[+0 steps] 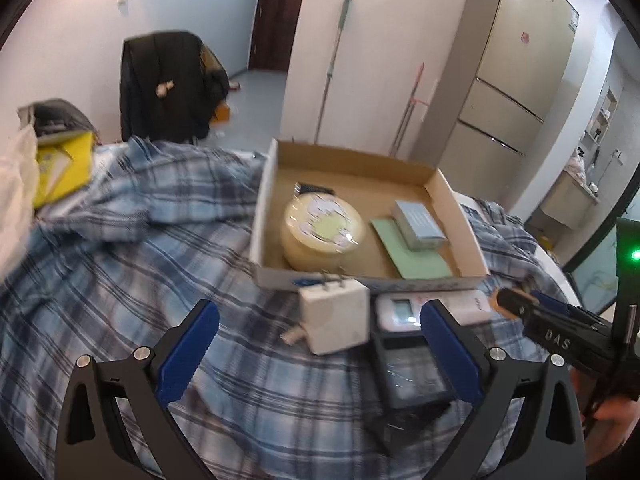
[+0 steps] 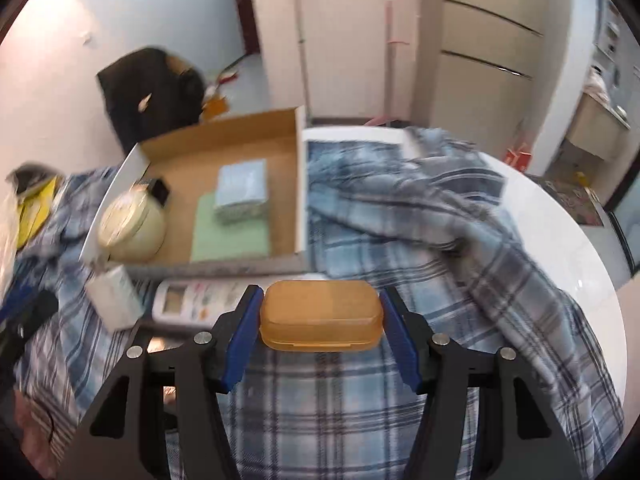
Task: Organize rigid objects
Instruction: 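Close the left tool on the white plug charger while the right tool holds the soap box, then carry the soap box and the charger over the cardboard box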
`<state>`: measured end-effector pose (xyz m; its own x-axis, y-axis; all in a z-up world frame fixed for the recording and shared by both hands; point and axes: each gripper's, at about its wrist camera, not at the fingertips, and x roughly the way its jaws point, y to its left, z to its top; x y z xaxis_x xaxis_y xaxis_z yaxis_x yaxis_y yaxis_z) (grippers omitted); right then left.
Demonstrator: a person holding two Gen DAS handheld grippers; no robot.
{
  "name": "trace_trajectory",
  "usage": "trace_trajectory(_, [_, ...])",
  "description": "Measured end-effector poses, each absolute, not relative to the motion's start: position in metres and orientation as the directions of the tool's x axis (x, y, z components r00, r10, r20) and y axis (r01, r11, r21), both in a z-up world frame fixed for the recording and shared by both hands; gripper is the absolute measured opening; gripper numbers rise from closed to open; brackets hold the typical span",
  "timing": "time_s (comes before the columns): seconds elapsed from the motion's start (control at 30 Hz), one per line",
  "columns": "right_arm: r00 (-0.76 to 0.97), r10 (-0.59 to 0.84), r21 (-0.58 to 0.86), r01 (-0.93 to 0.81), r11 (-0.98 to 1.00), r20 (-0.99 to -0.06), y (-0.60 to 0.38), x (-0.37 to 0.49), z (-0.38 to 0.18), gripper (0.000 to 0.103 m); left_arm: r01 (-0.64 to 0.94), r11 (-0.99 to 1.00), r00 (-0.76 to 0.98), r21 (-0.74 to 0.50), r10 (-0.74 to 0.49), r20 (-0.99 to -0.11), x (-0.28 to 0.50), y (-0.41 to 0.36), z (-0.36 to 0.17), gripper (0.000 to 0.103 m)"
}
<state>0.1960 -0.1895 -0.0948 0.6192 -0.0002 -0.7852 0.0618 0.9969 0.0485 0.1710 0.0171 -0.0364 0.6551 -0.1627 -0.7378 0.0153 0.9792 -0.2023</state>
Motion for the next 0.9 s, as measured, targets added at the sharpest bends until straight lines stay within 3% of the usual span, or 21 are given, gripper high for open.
trace_trajectory(0.2, [0.669,-0.022,0.063,0.103,0.993,-0.743,-0.2,0.194,-0.09,0.059,0.014,0.987,0.567,-0.159,-0.139,-0.812,0.197,-0.009,-0.06,0.101])
trace_trajectory(0.27, [0.672,-0.047,0.044,0.118,0.992,-0.739,-0.2,0.194,-0.09,0.059,-0.005,0.992,0.541,-0.128,-0.105,-0.834,0.206,-0.012,-0.069,0.088])
trace_trajectory(0.43, [0.676,-0.038,0.06,0.122,0.991,-0.736,-0.207,0.191,-0.086,0.059,-0.059,0.995,0.51,-0.083,-0.042,-0.859,0.218,-0.013,-0.082,0.086])
trace_trajectory(0.63, [0.653,-0.061,0.041,0.139,0.989,-0.755,-0.208,0.194,-0.091,0.058,-0.055,0.992,0.499,-0.115,-0.073,-0.863,0.222,-0.016,-0.094,0.05])
trace_trajectory(0.9, [0.636,-0.055,0.056,0.153,0.987,-0.77,-0.214,0.197,-0.097,0.059,0.017,0.995,0.544,-0.103,-0.096,-0.834,0.205,-0.012,-0.076,0.049])
